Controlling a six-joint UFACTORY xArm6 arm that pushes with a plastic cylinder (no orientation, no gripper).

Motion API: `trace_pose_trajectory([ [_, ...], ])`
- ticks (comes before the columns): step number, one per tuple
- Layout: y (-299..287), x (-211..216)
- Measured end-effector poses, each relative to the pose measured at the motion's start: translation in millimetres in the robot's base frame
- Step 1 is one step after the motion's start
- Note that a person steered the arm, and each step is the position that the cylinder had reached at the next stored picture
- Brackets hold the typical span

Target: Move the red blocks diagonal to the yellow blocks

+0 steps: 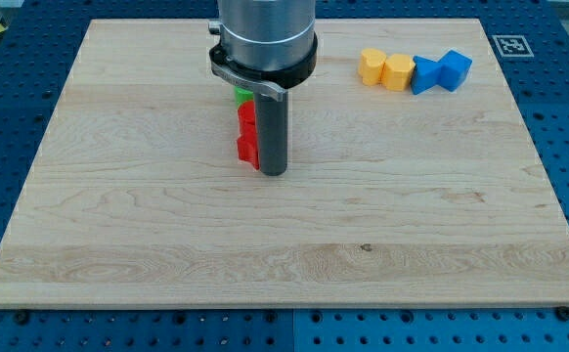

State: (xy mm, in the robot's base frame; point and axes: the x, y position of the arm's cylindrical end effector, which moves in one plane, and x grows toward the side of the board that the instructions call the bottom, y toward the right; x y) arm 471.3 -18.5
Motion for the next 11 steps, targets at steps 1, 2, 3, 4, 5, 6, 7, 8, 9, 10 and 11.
trace_pose_trajectory([
  [1, 0.0, 0.0],
  [2, 3.1, -3.4],
  [3, 25.4, 36.7],
  [4, 30.7, 70.7],
  [5, -31.3, 70.7],
  [6, -105.0, 59.7],
  [7, -133.9, 2.2],
  [8, -133.9, -34.3],
  [9, -133.9, -34.3],
  [10, -152.9, -34.3],
  [11, -194.5, -52.1],
])
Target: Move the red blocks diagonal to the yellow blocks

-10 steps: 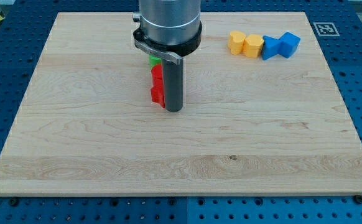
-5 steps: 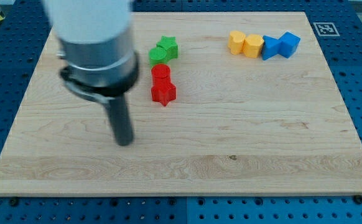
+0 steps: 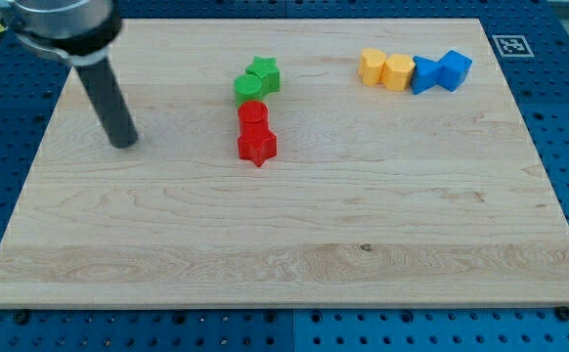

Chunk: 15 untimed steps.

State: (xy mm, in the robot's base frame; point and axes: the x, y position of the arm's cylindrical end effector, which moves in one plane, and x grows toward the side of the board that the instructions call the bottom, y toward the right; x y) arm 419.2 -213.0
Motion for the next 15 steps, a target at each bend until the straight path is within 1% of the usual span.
trace_pose_trajectory([
  [1, -4.9, -40.3],
  [2, 42.4, -53.4],
  [3, 136.3, -42.2],
  [4, 235.4, -5.0],
  [5, 283.6, 41.1],
  [6, 294.2, 27.4],
  [7, 349.9, -3.0],
  [8, 428.8, 12.9],
  [9, 452.2, 56.9],
  [10, 410.1, 98.0],
  [11, 346.2, 116.4],
  [12, 303.8, 98.2],
  [13, 295.5, 82.5],
  [14, 335.1, 101.8],
  [15, 363.2, 79.5],
])
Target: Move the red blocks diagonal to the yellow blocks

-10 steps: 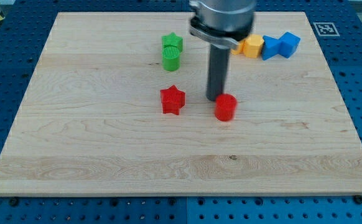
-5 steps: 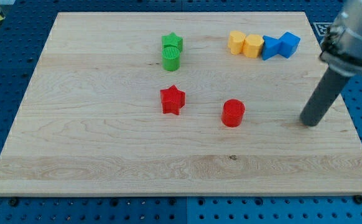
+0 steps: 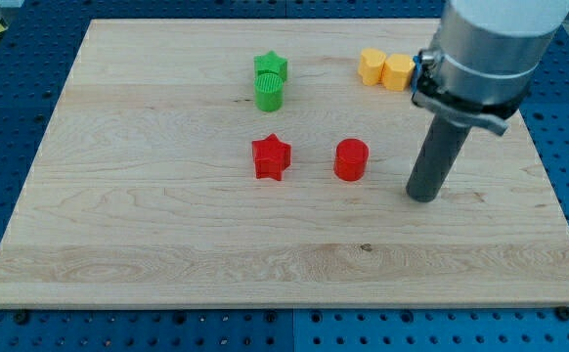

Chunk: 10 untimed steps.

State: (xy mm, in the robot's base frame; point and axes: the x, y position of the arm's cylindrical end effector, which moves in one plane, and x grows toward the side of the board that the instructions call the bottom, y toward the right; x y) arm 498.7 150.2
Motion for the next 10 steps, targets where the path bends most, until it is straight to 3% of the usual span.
trace_pose_trajectory([
  [1, -18.4, -26.7],
  [3, -102.7, -29.4],
  [10, -108.9, -212.3],
])
